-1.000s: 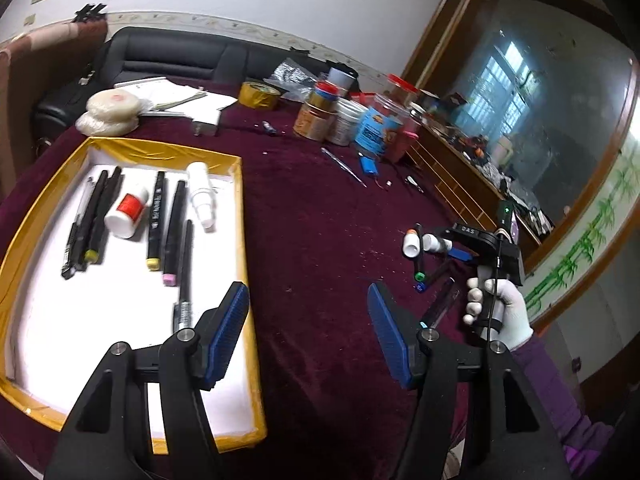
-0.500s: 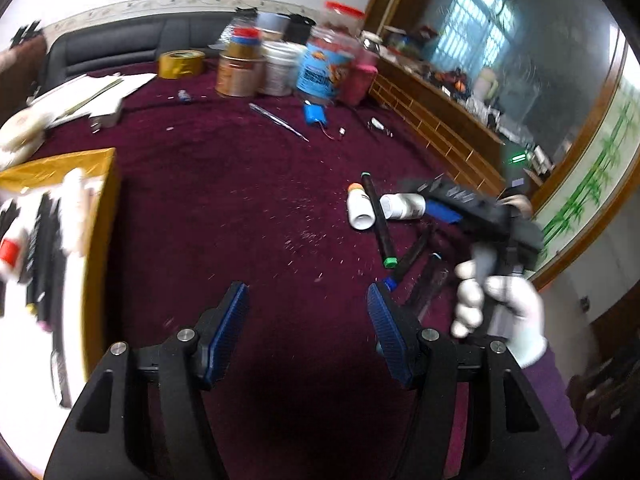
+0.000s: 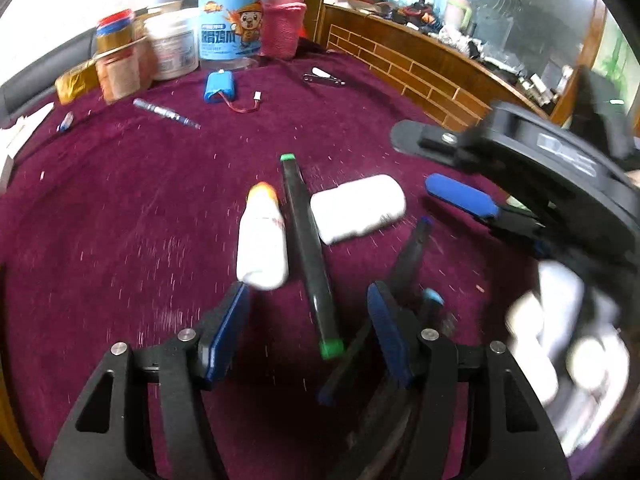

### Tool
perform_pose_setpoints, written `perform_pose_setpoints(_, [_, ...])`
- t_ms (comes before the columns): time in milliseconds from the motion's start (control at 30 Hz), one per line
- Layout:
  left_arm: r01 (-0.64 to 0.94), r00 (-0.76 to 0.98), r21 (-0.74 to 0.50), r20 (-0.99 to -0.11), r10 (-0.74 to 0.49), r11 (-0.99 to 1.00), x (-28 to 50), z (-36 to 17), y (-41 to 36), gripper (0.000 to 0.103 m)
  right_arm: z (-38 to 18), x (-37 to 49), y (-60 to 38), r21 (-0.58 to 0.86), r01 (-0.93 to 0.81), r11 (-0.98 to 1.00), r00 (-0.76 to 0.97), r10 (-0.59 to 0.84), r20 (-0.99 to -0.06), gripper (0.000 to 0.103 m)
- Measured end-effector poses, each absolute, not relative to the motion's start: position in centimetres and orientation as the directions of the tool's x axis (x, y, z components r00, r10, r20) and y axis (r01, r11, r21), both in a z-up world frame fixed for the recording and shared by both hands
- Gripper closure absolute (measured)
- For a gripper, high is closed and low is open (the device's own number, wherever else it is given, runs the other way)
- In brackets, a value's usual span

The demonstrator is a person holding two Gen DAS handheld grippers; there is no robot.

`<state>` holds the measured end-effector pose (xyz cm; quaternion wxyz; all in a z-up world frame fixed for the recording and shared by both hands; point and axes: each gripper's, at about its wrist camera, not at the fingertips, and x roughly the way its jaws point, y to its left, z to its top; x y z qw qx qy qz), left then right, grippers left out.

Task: Organize rigid objects
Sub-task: 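Grasp a green-capped black marker from the pile with the left tool, then carry marker to tray with left tool while right tool grasps orange-capped squeeze bottle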

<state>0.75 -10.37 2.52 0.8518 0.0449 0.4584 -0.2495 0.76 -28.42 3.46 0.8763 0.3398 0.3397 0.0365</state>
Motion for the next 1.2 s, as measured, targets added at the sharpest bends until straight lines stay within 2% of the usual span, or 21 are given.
perform_pose_setpoints(33, [0.46,0.466,-0.128,-0.808,-0.361,0.879,1.4,2.2,-10.9,0.062,3.5,0.8,-28.3,0.618,0.164,0.769,0.766,0.295,-0.571,0.043])
perform_pose_setpoints(100, [0.45,0.467,-0.099,-0.821,-0.329,0.887,2.3,1.6,-11.5,0.086,3.5,0.8,-28.2,0.614,0.163,0.772,0.767,0.293,-0.571,0.043])
perform_pose_setpoints(200, [0.446,0.515,-0.044,-0.804,-0.297,0.894,2.0,1.5,-11.1,0.091,3.5,0.8,-28.2,0.613,0.169,0.772,0.768,0.287,-0.573,0.043])
perform_pose_setpoints(400, [0.412,0.484,-0.11,-0.814,-0.319,0.905,0.8,1.7,-7.0,0.091,3.1,0.9,-28.1,0.603,0.182,0.776,0.754,0.284,-0.593,0.043])
perform_pose_setpoints(600, [0.311,0.45,-0.256,-0.809,-0.379,0.915,-2.1,1.7,0.9,0.09,2.5,1.0,-28.5,0.614,0.202,0.763,0.739,0.294,-0.607,0.043])
perform_pose_setpoints(933, [0.275,0.467,-0.285,-0.795,-0.387,0.918,-3.2,1.7,3.2,0.089,2.2,1.1,-28.7,0.566,0.251,0.785,0.732,0.229,-0.641,0.043])
perform_pose_setpoints(1033, [0.279,0.481,-0.29,-0.782,-0.395,0.915,-3.2,2.1,3.2,0.079,2.1,1.1,-28.9,0.558,0.264,0.787,0.734,0.211,-0.646,0.043])
perform_pose_setpoints(1100, [0.276,0.491,-0.283,-0.78,-0.388,0.919,-3.2,2.3,3.2,0.068,2.1,1.2,-28.9,0.56,0.263,0.786,0.731,0.217,-0.647,0.043])
perform_pose_setpoints(1200, [0.26,0.497,-0.265,-0.788,-0.364,0.929,-2.6,2.1,3.2,0.067,2.0,1.3,-28.8,0.561,0.255,0.788,0.729,0.224,-0.647,0.043])
